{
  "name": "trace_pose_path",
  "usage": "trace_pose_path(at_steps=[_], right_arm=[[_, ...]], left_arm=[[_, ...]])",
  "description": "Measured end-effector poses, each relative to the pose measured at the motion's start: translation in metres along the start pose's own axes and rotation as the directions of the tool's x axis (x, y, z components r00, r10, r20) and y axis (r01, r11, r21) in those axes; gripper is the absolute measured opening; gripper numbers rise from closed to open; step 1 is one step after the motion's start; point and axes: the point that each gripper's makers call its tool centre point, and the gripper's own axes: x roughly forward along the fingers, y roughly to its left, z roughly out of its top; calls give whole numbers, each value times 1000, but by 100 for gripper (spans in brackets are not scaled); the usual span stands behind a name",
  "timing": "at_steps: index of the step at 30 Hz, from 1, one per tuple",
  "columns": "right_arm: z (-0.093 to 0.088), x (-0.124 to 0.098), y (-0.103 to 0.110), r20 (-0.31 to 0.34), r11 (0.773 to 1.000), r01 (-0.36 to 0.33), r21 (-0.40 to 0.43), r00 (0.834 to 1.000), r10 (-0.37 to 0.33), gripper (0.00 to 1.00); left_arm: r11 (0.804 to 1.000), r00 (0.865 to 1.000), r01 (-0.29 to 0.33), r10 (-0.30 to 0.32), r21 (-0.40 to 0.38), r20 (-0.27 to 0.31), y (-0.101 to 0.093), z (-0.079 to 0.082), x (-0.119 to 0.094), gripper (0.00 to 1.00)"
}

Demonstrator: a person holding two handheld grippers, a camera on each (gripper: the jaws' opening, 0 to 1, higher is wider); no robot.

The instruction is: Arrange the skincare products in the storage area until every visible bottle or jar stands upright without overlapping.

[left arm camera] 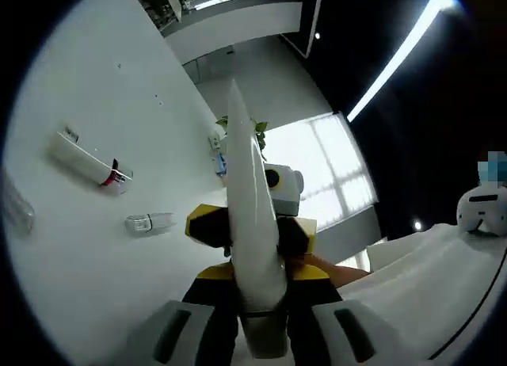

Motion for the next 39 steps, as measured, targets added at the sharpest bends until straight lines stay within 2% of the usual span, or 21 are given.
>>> trace_pose_path(at_steps=[1,3,4,5,6,7,12,13,16,20,22,25,27,31,34,36,39], right_arm=[[1,-2,0,0,1000,-1,5,1000,1,24],[3,-4,2,-8,1000,-3,9,1000,3,20],[4,-6,4,-8,1000,-10,6,1000,10,18],[5,-6,5,-7,1000,-11,-2,1000,11,17],[5,-7,3,-12,998,6,-55,1000,-7,17],[4,-8,3,-32,997,21,-68,999,-23,16],[-3,-12,10,-101,991,13,-137,994,-27,15],[-4,-13,11,-108,989,12,-148,994,-28,14],[-5,-15,12,-121,990,2,-139,993,-19,15],[2,-19,14,-93,991,-16,-136,996,3,16],[7,-21,15,-53,989,-14,-148,999,6,17],[19,-23,15,56,985,14,-169,998,-5,17],[18,-23,19,65,990,-7,-143,998,16,16],[14,-26,25,8,978,-45,-202,999,47,16],[9,-30,19,-14,962,11,-272,1000,-16,16],[6,-32,17,-28,954,22,-298,999,-32,16],[7,-37,17,-18,923,58,-380,997,-70,16]], left_arm=[[999,1000,-10,11,53,-17,2,-1,2,22],[994,1000,-17,20,108,-23,4,-2,3,22],[985,999,-24,28,170,-17,5,-2,5,22],[984,1000,-24,26,178,-11,5,-1,6,22],[986,1000,-22,24,165,-9,6,-1,7,23],[985,1000,-26,28,172,-5,8,-1,8,23],[985,1000,-5,9,175,-20,5,-9,17,23],[981,1000,0,5,194,-25,4,-10,18,23],[985,999,15,-8,171,-41,4,-11,19,24],[984,1000,10,-8,177,-9,0,-4,22,24],[983,1000,9,-8,182,-8,-1,-2,22,24],[980,1000,9,-10,200,5,-2,6,21,24],[984,1000,26,-27,176,5,-4,8,21,24],[978,1000,29,-29,205,-3,-8,2,26,24],[977,1000,-1,7,215,-27,0,-3,29,25],[974,999,-13,23,226,-41,4,-6,29,25],[955,997,-47,62,294,-39,10,-5,31,27]])
